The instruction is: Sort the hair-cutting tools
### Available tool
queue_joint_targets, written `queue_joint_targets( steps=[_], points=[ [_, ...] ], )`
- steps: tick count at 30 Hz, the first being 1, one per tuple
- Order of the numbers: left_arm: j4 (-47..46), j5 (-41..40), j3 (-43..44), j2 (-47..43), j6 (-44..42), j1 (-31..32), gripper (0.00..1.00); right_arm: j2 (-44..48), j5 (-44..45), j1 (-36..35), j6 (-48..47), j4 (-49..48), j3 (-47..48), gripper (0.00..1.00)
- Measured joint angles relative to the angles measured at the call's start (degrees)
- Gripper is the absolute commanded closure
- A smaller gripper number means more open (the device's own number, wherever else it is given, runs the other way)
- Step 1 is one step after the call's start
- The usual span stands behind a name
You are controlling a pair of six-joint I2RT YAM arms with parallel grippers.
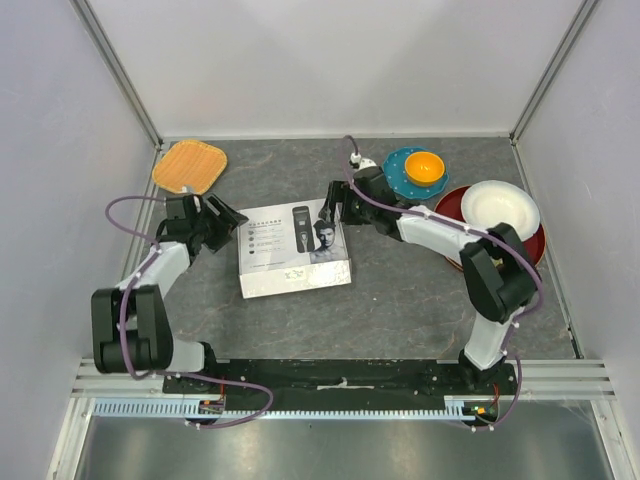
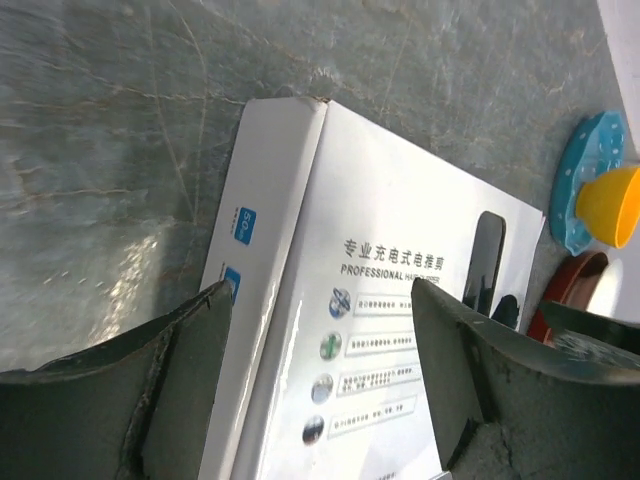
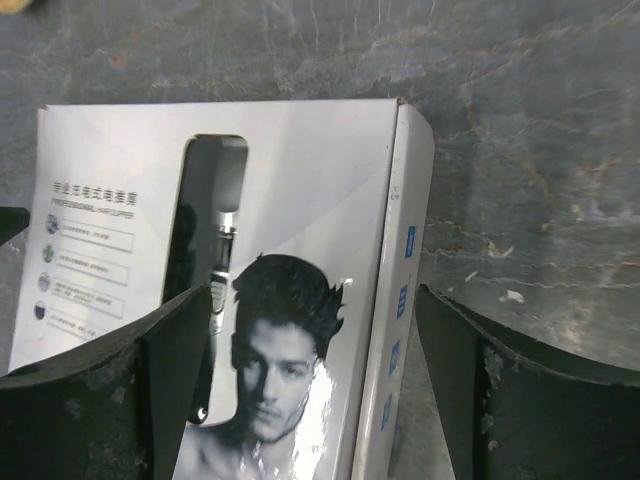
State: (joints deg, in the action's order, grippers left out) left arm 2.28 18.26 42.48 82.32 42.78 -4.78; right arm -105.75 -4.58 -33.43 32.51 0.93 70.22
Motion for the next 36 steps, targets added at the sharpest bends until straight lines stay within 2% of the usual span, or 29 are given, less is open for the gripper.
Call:
queue_joint_targets(
  steps=[4, 8, 12, 22, 29, 36],
  points=[
    [5.0, -4.0, -0.2, -9.5, -1.2, 0.5, 0.21, 7.2, 3.6, -0.4, -2.6, 2.2, -0.9, 0.04],
    [9.5, -6.4, -2.0, -19.9, -3.0, 3.0, 0.21, 14.7, 3.6, -0.3, -4.5, 3.8, -4.3, 0.03],
    [13.1, -6.9, -5.8, -25.5, -3.5, 5.8, 0.21, 19.1, 2.1, -0.4, -5.3, 5.6, -9.6, 0.03],
    [16.9, -7.7, -13.6, -27.0, -3.6, 8.1, 0.2, 19.1, -7.1, -0.4, -4.9, 5.0, -20.0, 0.04],
    [15.7, -7.0, -16.5, -29.1, -3.6, 8.4, 0.22, 17.0, -14.8, -0.4, -2.7, 0.5, -21.4, 0.07],
    [14.6, -5.3, -17.4, -29.6, -3.1, 8.5, 0.28, 15.3, -20.6, -0.3, 1.3, -1.6, -21.4, 0.17]
  ],
)
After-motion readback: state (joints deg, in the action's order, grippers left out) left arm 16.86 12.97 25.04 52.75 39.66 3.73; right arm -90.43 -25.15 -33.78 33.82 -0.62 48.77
